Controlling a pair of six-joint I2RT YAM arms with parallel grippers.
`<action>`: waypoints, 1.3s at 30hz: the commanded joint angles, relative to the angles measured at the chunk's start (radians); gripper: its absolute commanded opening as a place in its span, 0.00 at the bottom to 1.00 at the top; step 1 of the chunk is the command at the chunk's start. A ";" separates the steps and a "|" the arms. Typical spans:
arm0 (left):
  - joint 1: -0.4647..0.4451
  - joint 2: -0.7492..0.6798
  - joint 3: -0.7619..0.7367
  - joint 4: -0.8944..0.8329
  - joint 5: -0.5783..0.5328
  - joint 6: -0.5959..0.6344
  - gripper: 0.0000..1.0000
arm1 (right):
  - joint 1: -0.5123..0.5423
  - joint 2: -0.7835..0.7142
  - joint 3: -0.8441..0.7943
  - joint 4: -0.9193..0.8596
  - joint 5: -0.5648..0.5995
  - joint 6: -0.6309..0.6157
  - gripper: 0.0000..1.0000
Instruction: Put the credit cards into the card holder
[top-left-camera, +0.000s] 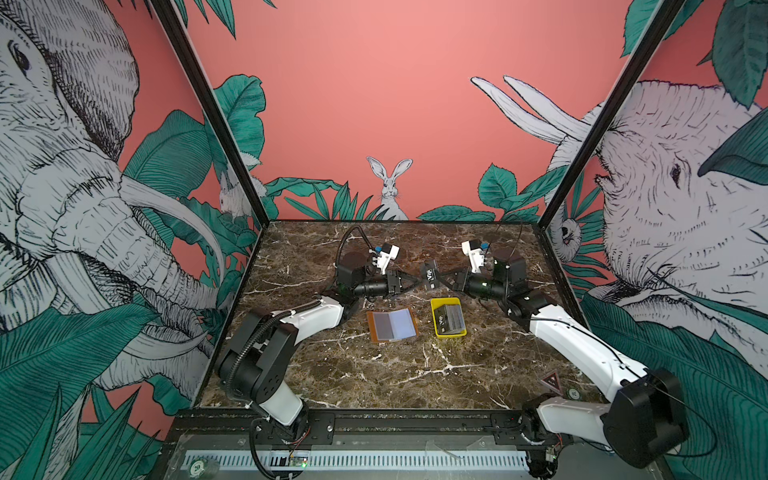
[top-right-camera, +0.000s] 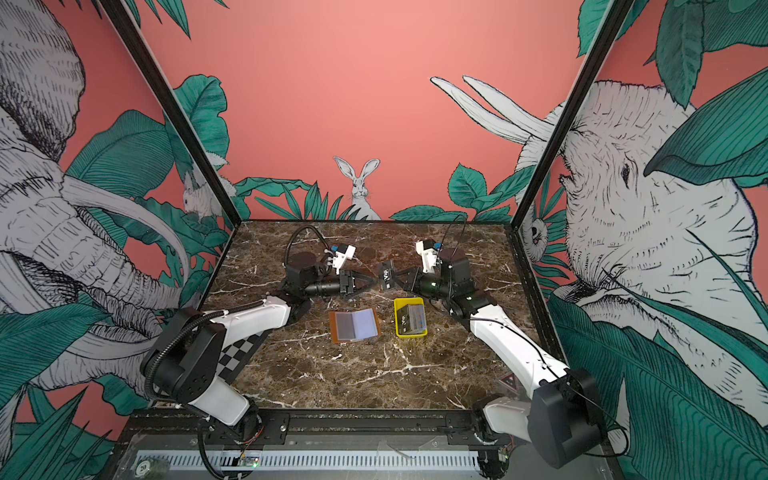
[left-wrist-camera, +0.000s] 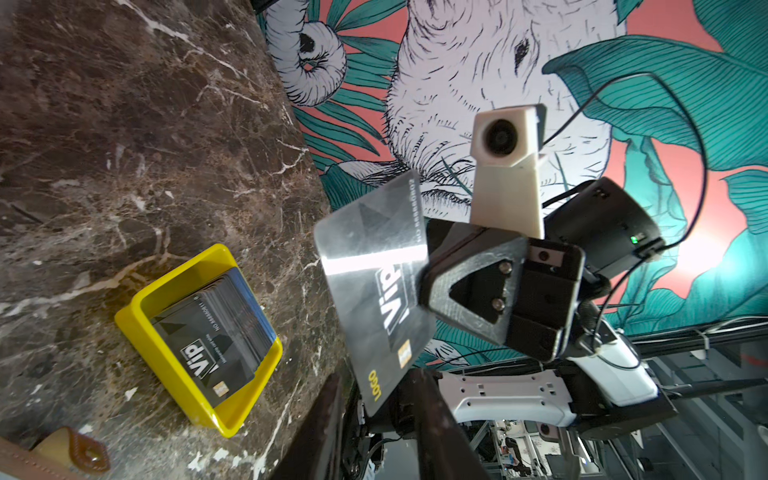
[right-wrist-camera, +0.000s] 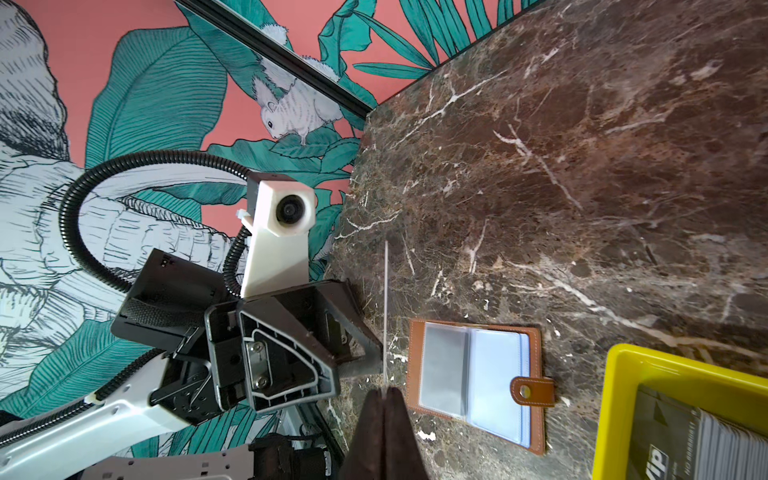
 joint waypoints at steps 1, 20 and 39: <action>0.006 0.009 0.001 0.126 0.039 -0.070 0.31 | -0.003 0.012 -0.003 0.111 -0.063 0.044 0.00; 0.026 0.055 -0.014 0.099 0.020 -0.071 0.31 | -0.004 -0.013 -0.028 0.058 -0.029 0.012 0.00; 0.028 0.060 -0.004 0.209 0.054 -0.146 0.27 | -0.002 0.049 -0.065 0.213 -0.111 0.111 0.00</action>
